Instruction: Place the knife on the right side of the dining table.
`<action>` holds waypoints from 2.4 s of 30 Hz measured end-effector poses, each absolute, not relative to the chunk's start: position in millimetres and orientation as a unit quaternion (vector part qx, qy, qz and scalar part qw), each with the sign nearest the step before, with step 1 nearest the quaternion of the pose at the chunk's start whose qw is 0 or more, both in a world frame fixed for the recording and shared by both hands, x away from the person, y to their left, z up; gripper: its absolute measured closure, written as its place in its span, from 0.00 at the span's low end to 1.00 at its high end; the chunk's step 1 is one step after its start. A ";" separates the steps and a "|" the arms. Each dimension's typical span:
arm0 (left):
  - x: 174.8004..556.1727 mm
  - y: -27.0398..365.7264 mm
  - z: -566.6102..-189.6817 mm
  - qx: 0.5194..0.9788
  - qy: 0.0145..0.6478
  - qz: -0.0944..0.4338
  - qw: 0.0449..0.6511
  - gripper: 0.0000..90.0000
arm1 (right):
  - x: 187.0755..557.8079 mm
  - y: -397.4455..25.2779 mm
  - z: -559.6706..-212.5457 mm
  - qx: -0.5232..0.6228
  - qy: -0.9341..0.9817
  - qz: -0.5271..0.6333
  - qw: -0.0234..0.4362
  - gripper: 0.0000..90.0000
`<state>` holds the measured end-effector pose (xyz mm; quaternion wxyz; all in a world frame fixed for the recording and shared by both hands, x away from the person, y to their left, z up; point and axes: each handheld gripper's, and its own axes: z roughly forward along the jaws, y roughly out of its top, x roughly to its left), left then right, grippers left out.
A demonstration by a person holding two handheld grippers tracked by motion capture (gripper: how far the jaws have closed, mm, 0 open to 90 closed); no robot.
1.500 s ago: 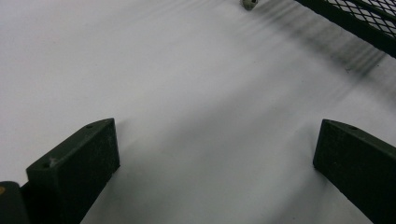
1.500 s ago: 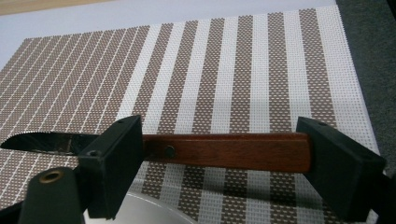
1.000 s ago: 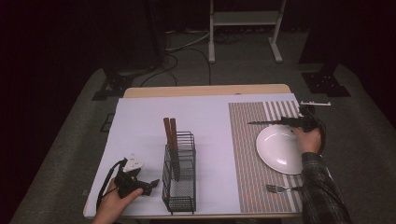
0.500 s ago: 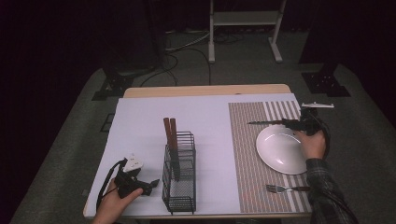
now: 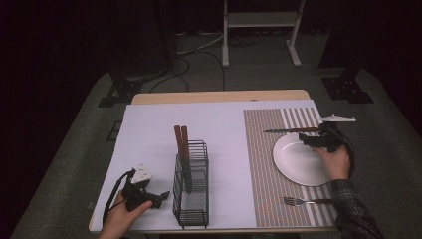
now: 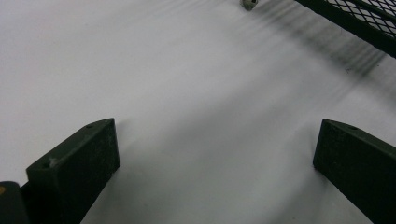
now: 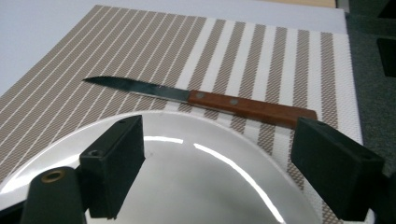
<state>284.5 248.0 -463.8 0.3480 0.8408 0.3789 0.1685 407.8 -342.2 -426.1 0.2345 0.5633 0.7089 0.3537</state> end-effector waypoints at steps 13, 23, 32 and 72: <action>284.5 248.0 -463.8 0.841 0.379 0.169 0.348 0.00 | 381.4 -317.3 -420.6 0.516 0.740 0.369 0.225 0.14; 284.5 248.0 -463.8 0.841 0.379 0.169 0.348 0.00 | 361.1 -290.3 -418.3 0.475 0.763 0.387 0.208 0.12; 284.5 248.1 -463.8 0.841 0.379 0.168 0.348 0.00 | 346.8 -262.9 -417.0 0.436 0.782 0.403 0.189 0.12; 284.5 248.0 -463.9 0.841 0.379 0.168 0.348 0.00 | 308.4 -141.3 -438.9 0.283 0.871 0.390 0.096 0.11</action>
